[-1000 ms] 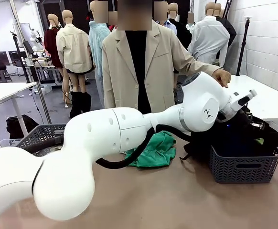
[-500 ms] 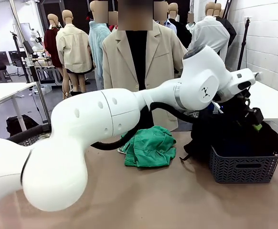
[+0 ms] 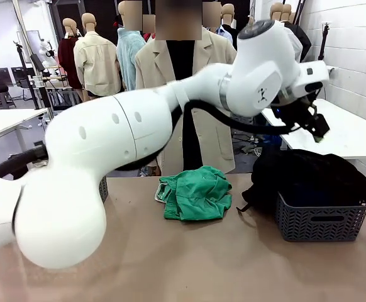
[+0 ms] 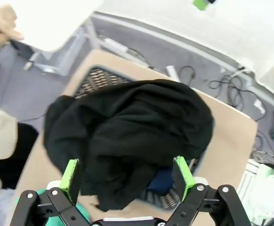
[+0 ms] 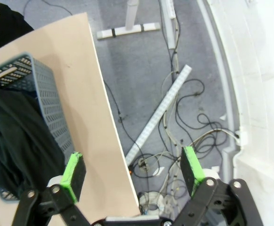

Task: Sort the tops and bottoms.
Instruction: Sort the clothes according to human instructions, then lift clothes from the center of the table with your right hand.

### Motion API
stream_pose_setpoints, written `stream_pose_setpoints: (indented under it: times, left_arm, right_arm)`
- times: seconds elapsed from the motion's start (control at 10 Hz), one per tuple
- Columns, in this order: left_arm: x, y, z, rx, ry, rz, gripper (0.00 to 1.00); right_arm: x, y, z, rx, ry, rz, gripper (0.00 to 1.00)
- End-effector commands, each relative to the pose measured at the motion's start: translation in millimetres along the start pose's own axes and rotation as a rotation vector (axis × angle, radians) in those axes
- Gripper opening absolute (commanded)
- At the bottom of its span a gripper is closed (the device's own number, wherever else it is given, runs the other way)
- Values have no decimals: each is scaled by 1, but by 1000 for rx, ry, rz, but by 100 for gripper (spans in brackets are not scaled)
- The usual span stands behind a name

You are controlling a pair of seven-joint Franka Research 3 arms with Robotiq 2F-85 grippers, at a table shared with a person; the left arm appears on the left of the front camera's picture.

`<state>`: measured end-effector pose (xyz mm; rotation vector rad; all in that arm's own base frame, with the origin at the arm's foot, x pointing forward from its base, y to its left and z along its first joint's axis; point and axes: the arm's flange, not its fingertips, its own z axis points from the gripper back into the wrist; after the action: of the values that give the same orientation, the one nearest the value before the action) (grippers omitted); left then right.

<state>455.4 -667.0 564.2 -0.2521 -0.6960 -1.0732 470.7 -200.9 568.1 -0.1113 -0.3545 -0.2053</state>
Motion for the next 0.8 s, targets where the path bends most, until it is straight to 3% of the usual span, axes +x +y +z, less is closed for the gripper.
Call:
stream_pose_setpoints:
  times: [0.0, 0.1, 0.6, 0.7]
  left_arm:
    - [-4, -4, 19, 89, 76, -17, 100]
    - [0, 0, 0, 0, 0, 0, 100]
    - [-2, -3, -2, 19, 21, -17, 100]
    - [-5, 2, 14, -33, 57, -148, 100]
  right_arm:
    - [-1, 0, 0, -10, 1, 14, 100]
    - [-1, 0, 0, -10, 1, 14, 100]
    - [-1, 0, 0, -10, 1, 14, 100]
    - [-1, 0, 0, -10, 1, 14, 100]
